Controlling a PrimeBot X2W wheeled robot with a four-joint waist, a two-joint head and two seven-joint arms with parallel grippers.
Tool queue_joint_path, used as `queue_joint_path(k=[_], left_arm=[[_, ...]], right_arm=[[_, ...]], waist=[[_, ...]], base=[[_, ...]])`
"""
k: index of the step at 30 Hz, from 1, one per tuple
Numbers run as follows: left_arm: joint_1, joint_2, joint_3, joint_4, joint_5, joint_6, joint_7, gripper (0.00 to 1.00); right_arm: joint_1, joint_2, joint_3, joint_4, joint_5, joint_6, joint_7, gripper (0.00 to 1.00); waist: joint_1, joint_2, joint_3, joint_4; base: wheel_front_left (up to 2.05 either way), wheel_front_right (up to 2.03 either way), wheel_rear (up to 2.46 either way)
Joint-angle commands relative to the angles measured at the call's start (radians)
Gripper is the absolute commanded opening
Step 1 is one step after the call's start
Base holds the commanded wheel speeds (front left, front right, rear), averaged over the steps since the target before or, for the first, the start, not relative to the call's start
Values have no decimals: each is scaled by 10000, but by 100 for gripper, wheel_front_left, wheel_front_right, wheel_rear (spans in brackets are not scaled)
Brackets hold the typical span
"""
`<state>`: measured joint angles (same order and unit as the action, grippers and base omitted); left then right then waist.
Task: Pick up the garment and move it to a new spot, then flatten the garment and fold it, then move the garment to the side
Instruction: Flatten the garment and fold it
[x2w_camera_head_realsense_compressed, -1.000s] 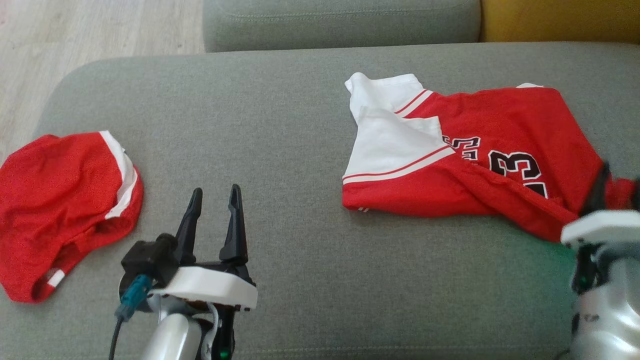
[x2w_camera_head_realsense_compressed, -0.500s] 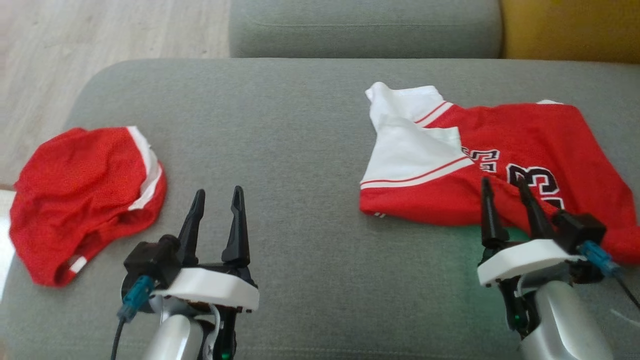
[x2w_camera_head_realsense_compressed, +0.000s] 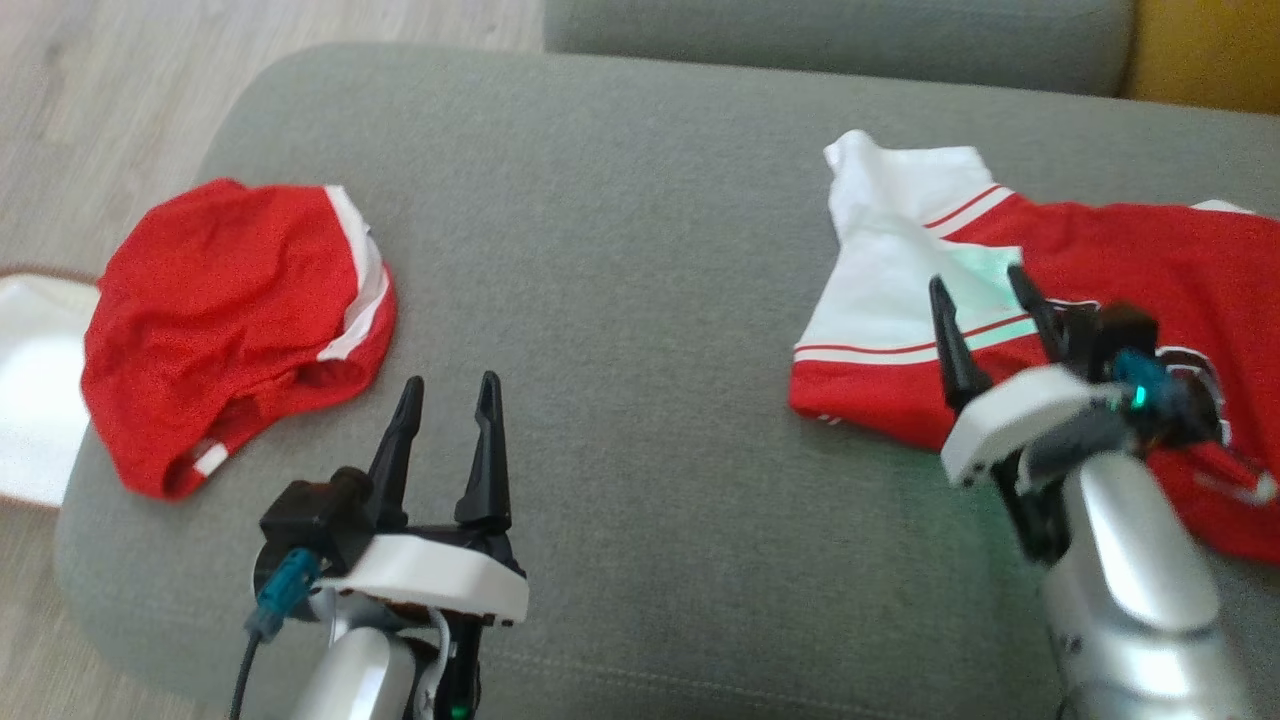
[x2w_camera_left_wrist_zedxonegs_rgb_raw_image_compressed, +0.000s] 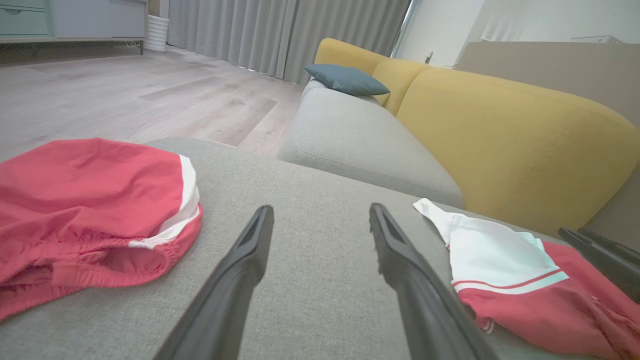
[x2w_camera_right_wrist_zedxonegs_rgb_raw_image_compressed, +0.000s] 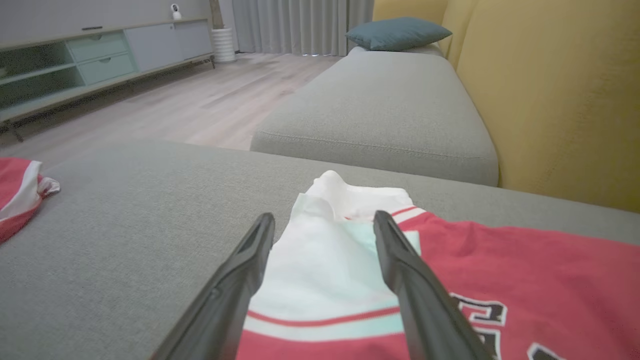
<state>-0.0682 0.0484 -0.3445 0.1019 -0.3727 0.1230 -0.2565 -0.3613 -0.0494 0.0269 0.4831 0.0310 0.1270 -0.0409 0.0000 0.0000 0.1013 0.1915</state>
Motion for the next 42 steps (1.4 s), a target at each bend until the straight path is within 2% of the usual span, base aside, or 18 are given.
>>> queue_joint_path(k=[1,8,12,20,21,22,29,35,42], left_arm=[[-504,18,226,-330,-32,-32,-53,100],[-780,18,-58,-288,-216,1,-53,100],[-872,18,-102,-258,-289,26,-53,100],[-992,18,-183,-287,-349,33,-53,100],[-999,18,-193,-282,-352,35,-53,100],[-1002,18,-201,-276,-354,38,-53,100],[-949,18,-209,-201,-337,67,-53,100],[-914,18,-202,-186,-316,63,-53,100],[-770,18,-212,-128,-300,73,-53,100]], right_arm=[[-704,-229,247,-70,-179,37,169,100],[-2202,-1082,357,1512,-298,37,974,100],[-2949,-1436,670,2605,313,37,1378,100],[-3728,-1871,1375,3900,856,37,1645,100],[-3805,-1859,1491,4048,1013,37,1690,73],[-3877,-1841,1607,4145,1185,37,1689,0],[-4227,-1898,2348,4387,1989,37,1196,0],[-5025,-1889,2598,4133,2462,37,144,0],[-5623,-1429,3173,3856,2583,37,-906,0]], waist=[[0,0,297,283],[0,0,780,859],[0,0,971,1124],[0,0,1167,1272],[0,0,1177,1275],[0,0,1175,1272],[0,0,1033,1104],[0,0,870,921],[0,0,464,870]], base=[[0,0,0],[0,0,0],[0,0,0],[0,0,0],[0,0,0],[0,0,0],[0,0,0],[0,0,0],[0,0,0]])
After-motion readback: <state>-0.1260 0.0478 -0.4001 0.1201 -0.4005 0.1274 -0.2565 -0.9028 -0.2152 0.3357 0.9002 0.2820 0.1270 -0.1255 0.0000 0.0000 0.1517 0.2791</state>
